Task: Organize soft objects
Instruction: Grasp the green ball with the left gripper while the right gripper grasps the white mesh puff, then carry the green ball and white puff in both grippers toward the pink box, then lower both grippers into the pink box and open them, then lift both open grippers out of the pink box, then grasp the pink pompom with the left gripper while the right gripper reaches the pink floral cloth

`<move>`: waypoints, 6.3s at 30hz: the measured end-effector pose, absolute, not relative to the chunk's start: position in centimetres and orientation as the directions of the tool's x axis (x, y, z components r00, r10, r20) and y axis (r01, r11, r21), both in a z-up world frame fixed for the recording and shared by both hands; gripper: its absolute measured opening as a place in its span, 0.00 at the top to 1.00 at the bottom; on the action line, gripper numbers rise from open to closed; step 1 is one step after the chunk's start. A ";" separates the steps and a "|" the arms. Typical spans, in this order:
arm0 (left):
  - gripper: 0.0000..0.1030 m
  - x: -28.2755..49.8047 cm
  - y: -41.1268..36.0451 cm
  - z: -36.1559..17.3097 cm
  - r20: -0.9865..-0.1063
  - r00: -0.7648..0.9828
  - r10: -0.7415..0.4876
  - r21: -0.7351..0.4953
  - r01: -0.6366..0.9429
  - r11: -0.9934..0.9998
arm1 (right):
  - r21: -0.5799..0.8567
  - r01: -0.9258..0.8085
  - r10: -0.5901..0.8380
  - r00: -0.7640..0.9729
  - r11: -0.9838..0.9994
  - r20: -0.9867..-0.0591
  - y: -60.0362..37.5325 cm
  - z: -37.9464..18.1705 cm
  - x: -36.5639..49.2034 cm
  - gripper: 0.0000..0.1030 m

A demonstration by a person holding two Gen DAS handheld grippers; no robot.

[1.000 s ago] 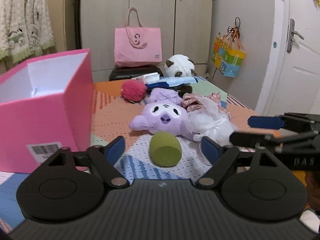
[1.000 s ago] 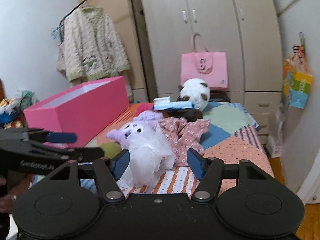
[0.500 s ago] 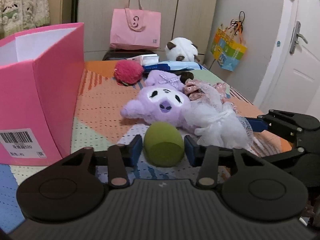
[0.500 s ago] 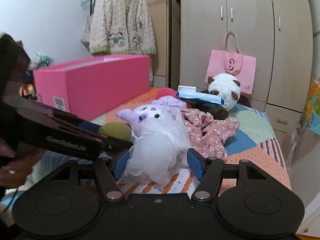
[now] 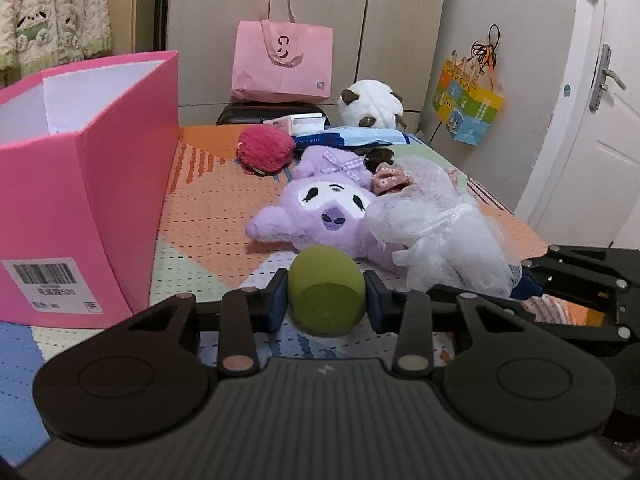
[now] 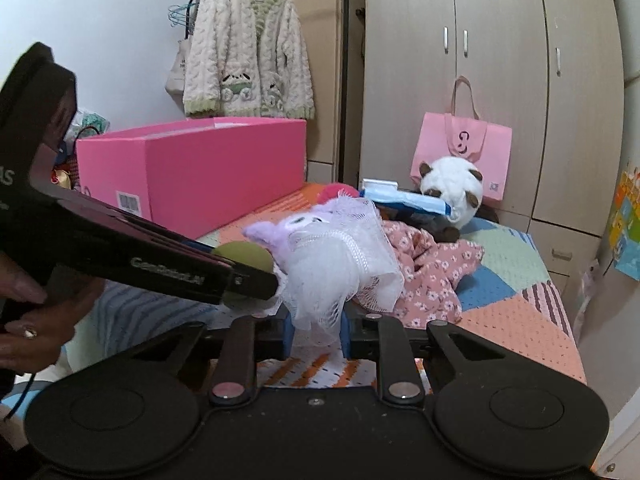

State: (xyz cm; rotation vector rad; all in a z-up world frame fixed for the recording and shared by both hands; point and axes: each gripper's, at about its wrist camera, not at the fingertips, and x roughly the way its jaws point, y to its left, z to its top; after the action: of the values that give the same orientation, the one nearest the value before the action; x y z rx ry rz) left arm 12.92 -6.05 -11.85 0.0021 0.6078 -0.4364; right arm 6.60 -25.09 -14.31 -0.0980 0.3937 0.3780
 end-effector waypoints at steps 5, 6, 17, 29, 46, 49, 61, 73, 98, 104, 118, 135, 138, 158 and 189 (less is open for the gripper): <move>0.63 12.4 -6.0 -11.7 -0.602 0.713 -0.359 -0.097 0.380 0.920 | -0.006 -0.403 0.366 0.836 0.915 -0.408 -24.6 -14.1 6.2 0.77; 0.63 12.2 -5.9 -11.7 -0.603 0.713 -0.358 -0.097 0.380 0.920 | -0.001 -0.405 0.370 0.835 0.914 -0.408 -24.5 -14.3 6.1 0.77; 0.63 10.7 -3.6 -10.3 -0.625 0.709 -0.327 -0.106 0.337 0.935 | -0.049 -0.436 0.390 0.845 0.899 -0.366 -22.7 -13.6 4.0 0.83; 0.63 10.5 -1.4 -9.5 -0.644 0.686 -0.337 -0.141 0.326 0.935 | -0.064 -0.404 0.346 0.846 0.913 -0.406 -21.8 -12.9 4.0 0.87; 0.63 9.3 3.7 -8.2 -0.663 0.701 -0.262 -0.123 0.243 0.962 | -0.015 -0.510 0.441 0.758 0.860 -0.481 -20.3 -9.3 3.1 0.89; 0.63 8.8 4.6 -8.0 -0.675 0.686 -0.272 -0.137 0.246 0.960 | -0.003 -0.553 0.482 0.728 0.833 -0.487 -19.7 -8.6 2.4 0.89; 0.63 7.2 7.9 -3.9 -0.663 0.684 -0.304 -0.117 0.307 0.945 | 0.073 -0.667 0.600 0.612 0.742 -0.515 -16.8 -4.7 2.0 0.89; 0.63 11.4 9.8 1.4 -0.615 0.690 -0.383 -0.113 0.403 0.908 | 0.089 -0.699 0.631 0.576 0.710 -0.519 -13.8 -0.4 7.0 0.89; 0.63 38.0 11.4 -4.2 -0.801 0.505 -0.322 -0.253 0.202 0.946 | -0.099 -0.713 0.431 0.522 0.694 -0.736 -4.8 -1.5 31.5 0.89; 0.63 39.5 11.5 -5.7 -0.810 0.499 -0.308 -0.265 0.156 0.952 | -0.169 -0.723 0.336 0.499 0.670 -0.799 -2.8 -2.5 33.3 0.89; 0.44 40.4 12.3 -7.2 -0.823 0.499 -0.271 -0.276 0.066 0.959 | -0.298 -0.735 0.211 0.513 0.609 -0.832 0.1 -3.6 34.7 0.72; 0.31 30.6 12.8 2.5 -0.723 0.646 -0.244 -0.097 0.254 0.962 | 0.000 -0.716 0.488 0.476 0.698 -0.732 -6.8 3.1 29.5 0.43; 0.31 28.5 12.7 4.0 -0.714 0.655 -0.247 -0.090 0.264 0.960 | 0.011 -0.713 0.506 0.485 0.701 -0.713 -7.6 4.3 28.2 0.43; 0.17 11.9 7.1 8.1 -0.671 0.670 -0.319 0.034 0.457 0.889 | -0.032 -0.710 0.518 0.542 0.703 -0.661 -11.2 10.3 14.4 0.37; 0.14 11.4 -1.6 2.1 -0.574 0.649 -0.500 0.006 0.613 0.790 | -0.042 -0.484 0.408 0.777 0.874 -0.480 -21.7 3.4 5.5 0.34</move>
State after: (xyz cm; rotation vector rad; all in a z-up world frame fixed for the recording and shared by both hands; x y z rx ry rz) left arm 11.42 -1.58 2.06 0.2068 0.5863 -0.6378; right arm 5.48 -21.67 3.41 -0.1668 0.4795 0.4849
